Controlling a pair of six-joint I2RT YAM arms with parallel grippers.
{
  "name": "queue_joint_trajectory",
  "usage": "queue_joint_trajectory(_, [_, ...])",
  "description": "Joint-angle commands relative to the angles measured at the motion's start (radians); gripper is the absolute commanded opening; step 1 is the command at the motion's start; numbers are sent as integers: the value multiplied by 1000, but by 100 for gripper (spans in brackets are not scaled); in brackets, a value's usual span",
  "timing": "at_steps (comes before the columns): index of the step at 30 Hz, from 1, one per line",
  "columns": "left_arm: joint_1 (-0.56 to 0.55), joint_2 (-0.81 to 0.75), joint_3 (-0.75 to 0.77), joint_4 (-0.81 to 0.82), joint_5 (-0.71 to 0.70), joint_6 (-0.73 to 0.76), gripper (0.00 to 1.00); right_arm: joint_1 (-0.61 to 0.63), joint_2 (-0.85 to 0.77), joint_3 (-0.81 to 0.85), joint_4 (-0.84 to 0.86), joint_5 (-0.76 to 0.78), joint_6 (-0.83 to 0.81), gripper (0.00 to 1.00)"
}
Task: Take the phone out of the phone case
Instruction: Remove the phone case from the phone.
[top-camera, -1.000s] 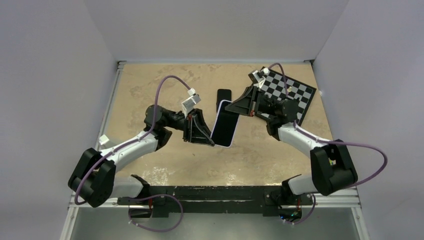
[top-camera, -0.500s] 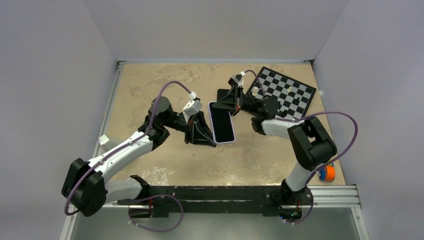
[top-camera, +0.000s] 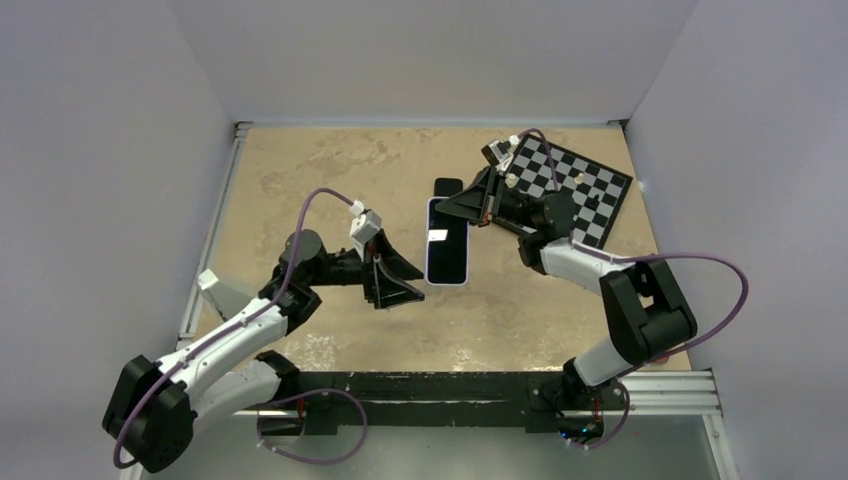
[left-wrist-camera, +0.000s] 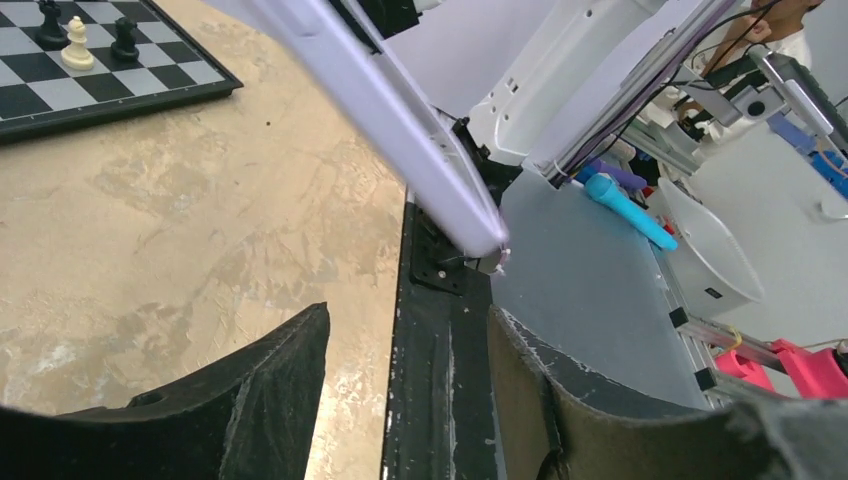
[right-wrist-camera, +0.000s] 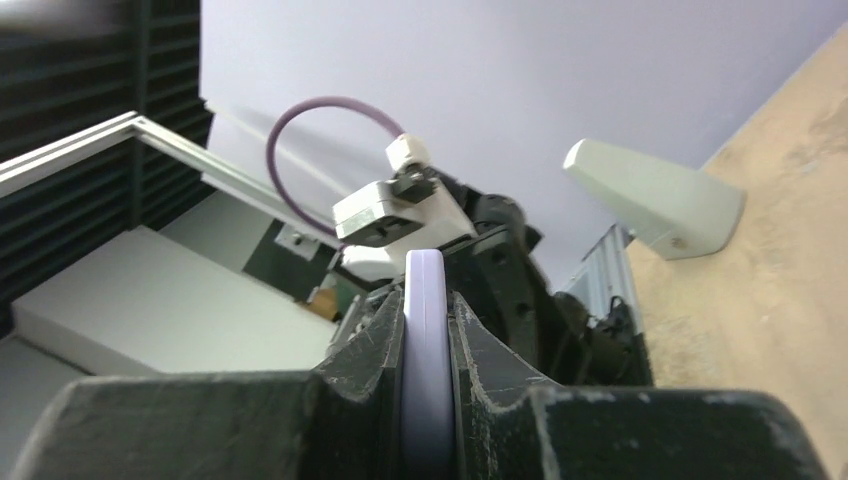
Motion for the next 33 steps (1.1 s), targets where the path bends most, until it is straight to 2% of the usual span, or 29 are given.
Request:
queue_joint_trajectory(1, [-5, -98, 20, -98, -28, -5, 61, -17, -61, 59, -139, 4, -156, 0])
queue_joint_trajectory(4, [-5, -124, 23, -119, -24, -4, 59, -19, -101, 94, -295, 17, -264, 0])
queue_joint_trajectory(7, [-6, -102, 24, -50, -36, -44, 58, -16, -134, 127, -429, 40, -352, 0])
queue_joint_trajectory(11, [-9, -32, 48, -24, -50, -70, 55, -15, -160, 129, -460, 48, -372, 0])
queue_joint_trajectory(14, [-11, 3, 44, 81, -42, -126, 52, -10, -174, 130, -492, 55, -395, 0])
queue_joint_trajectory(17, [-13, 22, 49, 162, -31, -173, 54, 1, -180, 134, -503, 62, -414, 0])
queue_joint_trajectory(20, [-17, 26, 65, 165, -22, -183, 57, 12, -187, 146, -531, 69, -439, 0])
queue_joint_trajectory(23, [-24, 30, 70, 159, -10, -180, 56, 21, -194, 154, -559, 76, -459, 0])
queue_joint_trajectory(29, [-32, 33, 65, 131, 3, -154, 33, 22, -195, 143, -531, 81, -440, 0])
queue_joint_trajectory(31, [-33, 36, 68, 131, 15, -152, 34, 23, -194, 141, -517, 82, -429, 0])
queue_joint_trajectory(33, [-33, 39, 69, 130, 22, -147, 41, 23, -192, 143, -513, 81, -425, 0])
